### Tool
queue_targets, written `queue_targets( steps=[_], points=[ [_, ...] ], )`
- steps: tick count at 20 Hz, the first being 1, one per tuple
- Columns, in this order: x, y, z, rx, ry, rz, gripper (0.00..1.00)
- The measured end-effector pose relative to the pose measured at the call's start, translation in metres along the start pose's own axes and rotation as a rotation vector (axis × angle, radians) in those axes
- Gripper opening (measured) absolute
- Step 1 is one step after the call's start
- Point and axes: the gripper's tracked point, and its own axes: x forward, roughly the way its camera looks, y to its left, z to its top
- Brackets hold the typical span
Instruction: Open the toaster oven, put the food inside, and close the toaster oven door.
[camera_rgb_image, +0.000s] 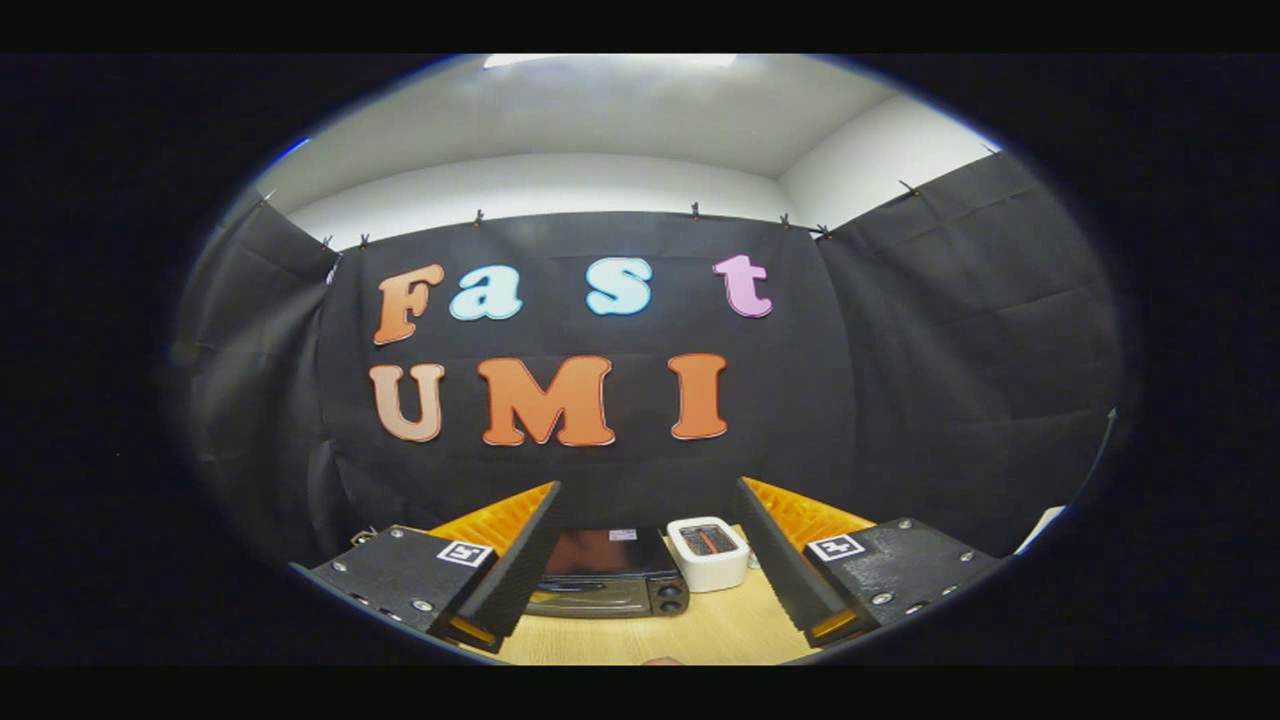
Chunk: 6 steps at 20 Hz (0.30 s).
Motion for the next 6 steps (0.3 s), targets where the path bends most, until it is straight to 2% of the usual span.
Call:
queue_targets(
  steps=[6],
  points=[
    [-0.006,0.001,0.019,-0.042,-0.059,0.025,0.99]
  ],
)
